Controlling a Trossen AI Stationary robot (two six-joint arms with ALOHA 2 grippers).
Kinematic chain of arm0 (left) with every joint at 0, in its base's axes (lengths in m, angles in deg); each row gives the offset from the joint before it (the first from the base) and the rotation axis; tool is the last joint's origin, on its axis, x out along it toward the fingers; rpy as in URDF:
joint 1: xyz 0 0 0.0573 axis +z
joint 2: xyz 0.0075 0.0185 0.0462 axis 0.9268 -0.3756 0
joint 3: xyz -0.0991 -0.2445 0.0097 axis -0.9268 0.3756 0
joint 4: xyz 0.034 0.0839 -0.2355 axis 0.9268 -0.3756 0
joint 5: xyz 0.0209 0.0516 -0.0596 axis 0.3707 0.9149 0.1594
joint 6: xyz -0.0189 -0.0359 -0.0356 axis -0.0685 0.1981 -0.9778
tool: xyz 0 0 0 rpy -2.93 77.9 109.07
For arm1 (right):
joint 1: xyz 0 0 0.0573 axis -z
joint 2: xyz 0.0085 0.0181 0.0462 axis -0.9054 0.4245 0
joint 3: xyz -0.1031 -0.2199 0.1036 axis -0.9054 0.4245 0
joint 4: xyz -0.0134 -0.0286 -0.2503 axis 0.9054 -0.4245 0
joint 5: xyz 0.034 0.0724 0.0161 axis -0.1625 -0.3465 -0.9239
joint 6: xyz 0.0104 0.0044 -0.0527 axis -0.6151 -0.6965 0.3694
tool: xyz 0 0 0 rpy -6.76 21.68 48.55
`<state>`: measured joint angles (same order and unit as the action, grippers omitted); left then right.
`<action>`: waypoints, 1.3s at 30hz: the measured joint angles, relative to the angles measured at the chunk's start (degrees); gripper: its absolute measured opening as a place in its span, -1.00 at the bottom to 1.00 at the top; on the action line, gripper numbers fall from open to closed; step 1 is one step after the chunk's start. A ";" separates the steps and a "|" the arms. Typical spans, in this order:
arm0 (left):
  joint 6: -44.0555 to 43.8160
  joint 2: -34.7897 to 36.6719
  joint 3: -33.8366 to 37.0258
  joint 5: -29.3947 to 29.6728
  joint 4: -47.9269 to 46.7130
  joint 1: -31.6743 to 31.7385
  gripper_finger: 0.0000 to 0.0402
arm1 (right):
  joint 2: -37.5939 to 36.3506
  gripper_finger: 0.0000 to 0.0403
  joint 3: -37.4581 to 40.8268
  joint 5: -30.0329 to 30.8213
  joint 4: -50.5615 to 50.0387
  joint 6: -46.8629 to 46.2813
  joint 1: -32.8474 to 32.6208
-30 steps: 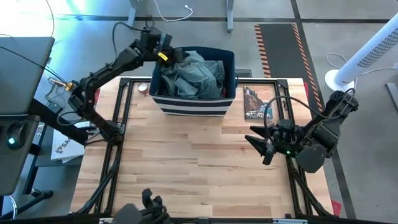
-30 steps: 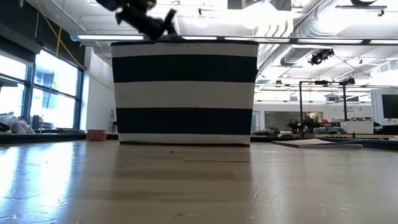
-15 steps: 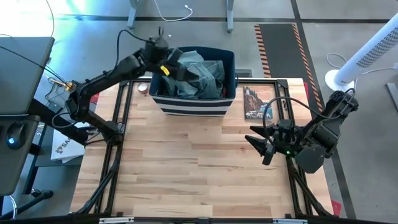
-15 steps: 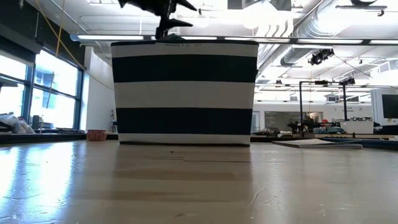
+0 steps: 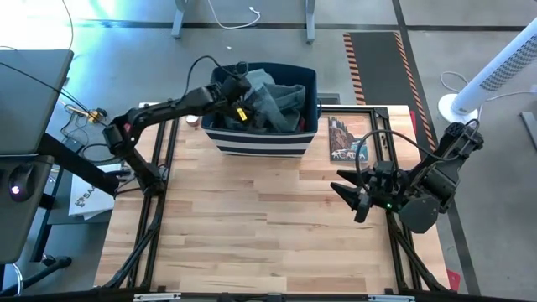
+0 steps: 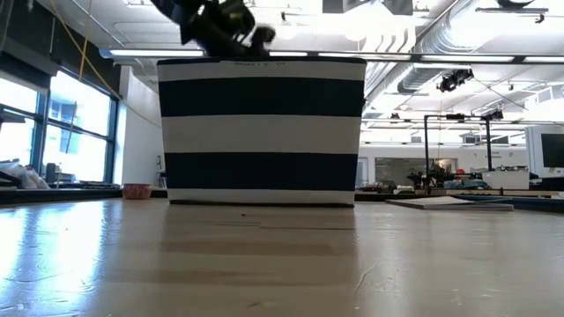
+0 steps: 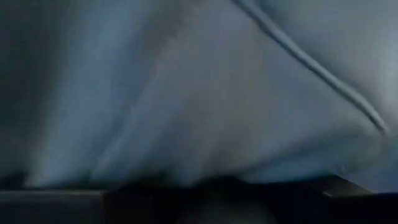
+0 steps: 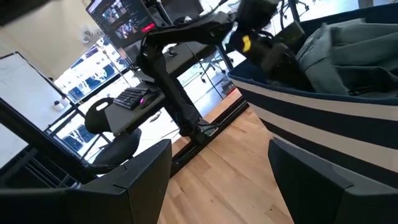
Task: Sort clothes
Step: Put the folded blue pants into the blue laundry bin, then return to Home Position
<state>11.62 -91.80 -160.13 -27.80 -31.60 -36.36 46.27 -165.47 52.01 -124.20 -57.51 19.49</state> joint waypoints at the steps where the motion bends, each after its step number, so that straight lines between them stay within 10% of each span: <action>1: 0.60 -0.19 0.82 1.87 -0.11 0.26 -0.04 | 0.00 0.31 0.00 -0.12 0.07 0.00 0.00; 16: 3.32 -3.39 5.87 5.17 -3.64 2.44 -0.04 | 0.02 0.31 0.00 -1.77 0.03 0.04 0.00; 39: 2.11 19.59 0.81 5.85 -3.83 2.53 -0.04 | -0.87 0.31 0.00 -3.13 0.64 3.03 1.08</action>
<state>13.73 -72.22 -159.32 -21.95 -35.43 -33.83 45.40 -165.47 48.88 -123.56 -54.47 20.57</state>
